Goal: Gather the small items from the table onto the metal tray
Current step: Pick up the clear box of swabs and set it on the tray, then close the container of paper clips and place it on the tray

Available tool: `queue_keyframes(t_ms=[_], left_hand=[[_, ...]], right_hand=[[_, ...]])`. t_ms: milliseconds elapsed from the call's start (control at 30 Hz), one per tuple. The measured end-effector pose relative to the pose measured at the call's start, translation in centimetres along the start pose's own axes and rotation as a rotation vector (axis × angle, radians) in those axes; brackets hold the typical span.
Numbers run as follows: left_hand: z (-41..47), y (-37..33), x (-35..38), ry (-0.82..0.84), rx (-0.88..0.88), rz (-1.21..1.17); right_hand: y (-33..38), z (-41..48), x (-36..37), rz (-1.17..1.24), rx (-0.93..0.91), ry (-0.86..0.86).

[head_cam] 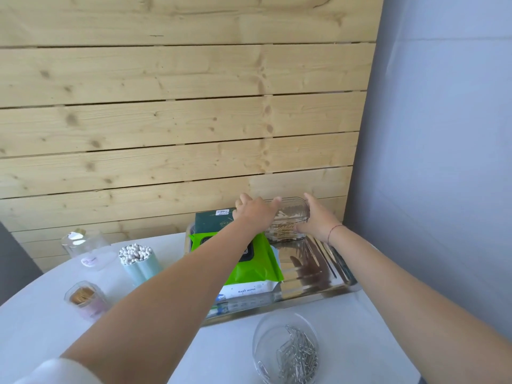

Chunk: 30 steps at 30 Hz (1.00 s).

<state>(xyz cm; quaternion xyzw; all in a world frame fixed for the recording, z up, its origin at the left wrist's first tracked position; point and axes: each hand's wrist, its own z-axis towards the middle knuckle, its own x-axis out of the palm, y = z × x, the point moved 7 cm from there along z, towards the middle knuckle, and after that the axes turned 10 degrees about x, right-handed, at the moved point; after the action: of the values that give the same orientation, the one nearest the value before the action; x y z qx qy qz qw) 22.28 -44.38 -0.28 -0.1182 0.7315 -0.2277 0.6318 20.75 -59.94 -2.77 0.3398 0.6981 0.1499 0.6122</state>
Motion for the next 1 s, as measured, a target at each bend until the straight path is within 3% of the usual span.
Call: queue_keyframes(t_ms=[200,400,500,700,833,1000], left_hand=[[-4.8,0.1,-4.1,-0.33,0.181,-0.182],[-14.5,2.2,-5.4,-0.38,0.292,-0.295],[-19.3,4.2,-4.4,-0.35,0.294,-0.372],[-26.2,8.3,0.2,-0.147,0.221,-0.302],[-27.5,8.6,2.9,0.022,0.171,-0.328],[-27.9,7.2,4.1,0.111,0.16,-0.361]], right_hand=[[1.4,-5.7,-1.7,-0.028,-0.081,-0.215],[5.7,-16.8,0.0,-0.051,-0.316,-0.242],[5.4,-20.4,1.6,-0.119,-0.311,-0.145],[0.3,-23.6,7.0,-0.415,-0.043,0.217],[-0.3,-24.0,8.1,-0.402,0.014,0.189],[0.0,-24.2,8.1,-0.296,0.033,0.128]])
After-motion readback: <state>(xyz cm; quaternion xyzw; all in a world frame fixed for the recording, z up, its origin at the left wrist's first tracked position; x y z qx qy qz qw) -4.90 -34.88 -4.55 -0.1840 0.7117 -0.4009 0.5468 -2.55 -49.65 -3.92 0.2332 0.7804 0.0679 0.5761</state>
